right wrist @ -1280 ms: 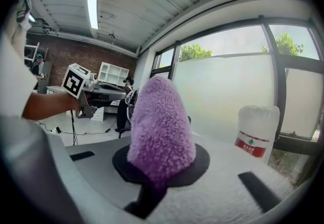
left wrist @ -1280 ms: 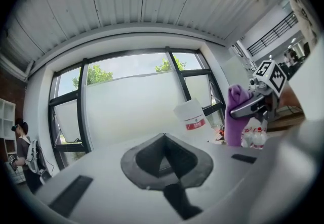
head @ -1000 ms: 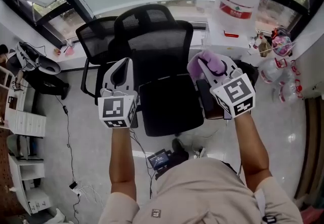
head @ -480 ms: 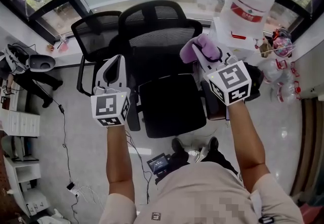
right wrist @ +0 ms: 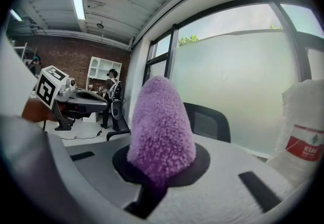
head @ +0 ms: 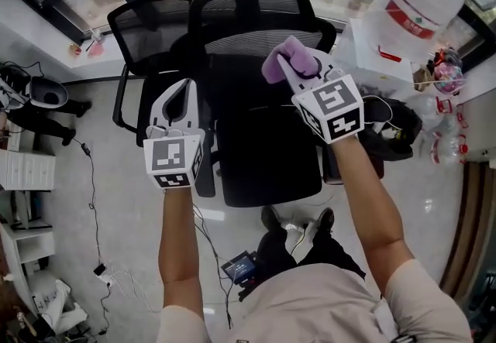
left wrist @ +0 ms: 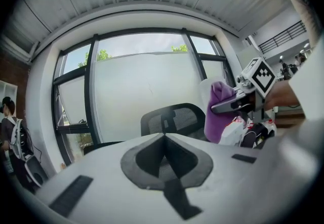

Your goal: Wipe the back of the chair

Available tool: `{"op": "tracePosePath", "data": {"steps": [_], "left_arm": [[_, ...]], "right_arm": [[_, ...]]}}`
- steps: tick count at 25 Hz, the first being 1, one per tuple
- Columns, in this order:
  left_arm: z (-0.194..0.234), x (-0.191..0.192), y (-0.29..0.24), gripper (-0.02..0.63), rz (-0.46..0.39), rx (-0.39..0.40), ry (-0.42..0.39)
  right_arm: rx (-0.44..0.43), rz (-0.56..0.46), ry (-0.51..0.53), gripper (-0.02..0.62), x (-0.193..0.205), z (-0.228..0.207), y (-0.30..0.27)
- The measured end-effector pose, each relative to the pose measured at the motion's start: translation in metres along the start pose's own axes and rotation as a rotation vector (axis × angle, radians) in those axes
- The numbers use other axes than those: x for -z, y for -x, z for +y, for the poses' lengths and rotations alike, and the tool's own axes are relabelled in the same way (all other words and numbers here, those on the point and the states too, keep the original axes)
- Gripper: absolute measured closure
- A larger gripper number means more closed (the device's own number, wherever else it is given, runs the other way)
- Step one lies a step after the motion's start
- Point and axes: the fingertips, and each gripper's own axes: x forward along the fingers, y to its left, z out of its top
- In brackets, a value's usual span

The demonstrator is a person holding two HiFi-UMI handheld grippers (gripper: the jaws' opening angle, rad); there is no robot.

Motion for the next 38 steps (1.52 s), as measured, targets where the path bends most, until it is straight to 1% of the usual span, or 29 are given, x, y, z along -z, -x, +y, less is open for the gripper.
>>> {"op": "tracePosePath", "data": {"steps": [4, 8, 12, 16, 20, 23, 26, 29, 33, 35, 38], "left_arm": [[0.014, 0.037, -0.022, 0.600, 0.012, -0.003, 0.014], [0.025, 0.082, -0.044, 0.600, 0.031, -0.012, 0.038], [0.043, 0.127, -0.057, 0.600, 0.049, -0.043, 0.084], [0.059, 0.161, -0.064, 0.600, 0.059, -0.076, 0.112], [0.070, 0.182, -0.066, 0.600, 0.064, -0.097, 0.126], [0.074, 0.190, -0.065, 0.600, 0.064, -0.101, 0.137], [0.074, 0.197, -0.068, 0.600, 0.071, -0.097, 0.130], [0.068, 0.200, -0.072, 0.600, 0.077, -0.089, 0.126], [0.053, 0.199, -0.083, 0.600, 0.084, -0.067, 0.121], [0.040, 0.197, -0.093, 0.600, 0.086, -0.050, 0.120], [0.013, 0.190, -0.111, 0.600, 0.084, -0.019, 0.117]], "right_arm": [[-0.029, 0.029, 0.010, 0.572, 0.031, 0.017, -0.055], [-0.063, 0.048, 0.026, 0.571, 0.069, 0.033, -0.112], [-0.092, 0.054, 0.035, 0.571, 0.101, 0.055, -0.169], [-0.109, 0.054, 0.030, 0.571, 0.119, 0.081, -0.221], [-0.138, 0.067, 0.040, 0.571, 0.132, 0.104, -0.259], [-0.154, 0.087, 0.049, 0.571, 0.138, 0.116, -0.277], [-0.159, 0.114, 0.071, 0.571, 0.143, 0.121, -0.290], [-0.140, 0.141, 0.085, 0.571, 0.151, 0.112, -0.293], [-0.102, 0.158, 0.084, 0.571, 0.163, 0.078, -0.280], [-0.069, 0.166, 0.080, 0.571, 0.174, 0.051, -0.265], [0.006, 0.187, 0.060, 0.571, 0.198, -0.005, -0.233]]}}
